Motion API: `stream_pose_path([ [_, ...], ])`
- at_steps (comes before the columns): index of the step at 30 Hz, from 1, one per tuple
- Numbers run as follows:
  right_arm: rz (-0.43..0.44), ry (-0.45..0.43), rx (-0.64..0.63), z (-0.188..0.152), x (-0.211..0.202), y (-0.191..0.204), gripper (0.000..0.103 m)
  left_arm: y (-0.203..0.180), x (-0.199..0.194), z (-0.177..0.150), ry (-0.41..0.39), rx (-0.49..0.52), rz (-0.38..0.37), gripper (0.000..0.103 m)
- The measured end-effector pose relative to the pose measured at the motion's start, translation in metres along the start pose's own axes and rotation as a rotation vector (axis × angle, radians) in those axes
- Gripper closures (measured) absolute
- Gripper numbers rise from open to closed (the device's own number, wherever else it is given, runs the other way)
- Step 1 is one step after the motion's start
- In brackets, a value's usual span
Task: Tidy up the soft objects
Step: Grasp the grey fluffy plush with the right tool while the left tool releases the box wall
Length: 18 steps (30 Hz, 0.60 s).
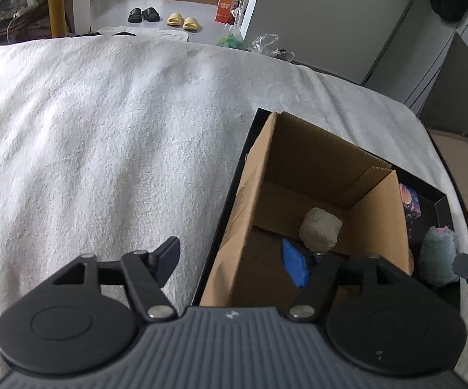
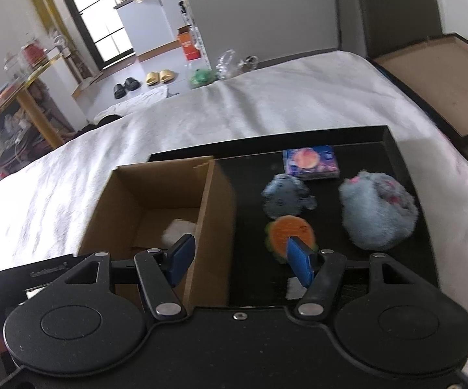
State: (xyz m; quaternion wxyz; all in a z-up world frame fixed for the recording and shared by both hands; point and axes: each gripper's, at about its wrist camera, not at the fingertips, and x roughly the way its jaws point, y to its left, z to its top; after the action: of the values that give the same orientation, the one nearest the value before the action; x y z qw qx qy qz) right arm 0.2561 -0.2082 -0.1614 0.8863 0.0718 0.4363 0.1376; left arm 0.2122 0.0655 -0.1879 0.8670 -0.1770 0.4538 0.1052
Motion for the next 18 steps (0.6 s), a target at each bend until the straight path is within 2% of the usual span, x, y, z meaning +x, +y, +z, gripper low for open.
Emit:
stream_pose_path([
  [5,-0.019,-0.004,0.035,0.000,0.006,-0.030,0.039,-0.012,0.001,0.001,-0.001,0.030,0.030,0.028],
  [12,-0.046,-0.011,0.072,0.000,0.018,-0.072,0.027,-0.029,0.004,0.002,-0.007,0.069,0.077,0.023],
  [18,-0.059,-0.004,0.098,0.001,0.031,-0.101,0.021,-0.044,0.013,0.003,0.005,0.107,0.126,0.023],
])
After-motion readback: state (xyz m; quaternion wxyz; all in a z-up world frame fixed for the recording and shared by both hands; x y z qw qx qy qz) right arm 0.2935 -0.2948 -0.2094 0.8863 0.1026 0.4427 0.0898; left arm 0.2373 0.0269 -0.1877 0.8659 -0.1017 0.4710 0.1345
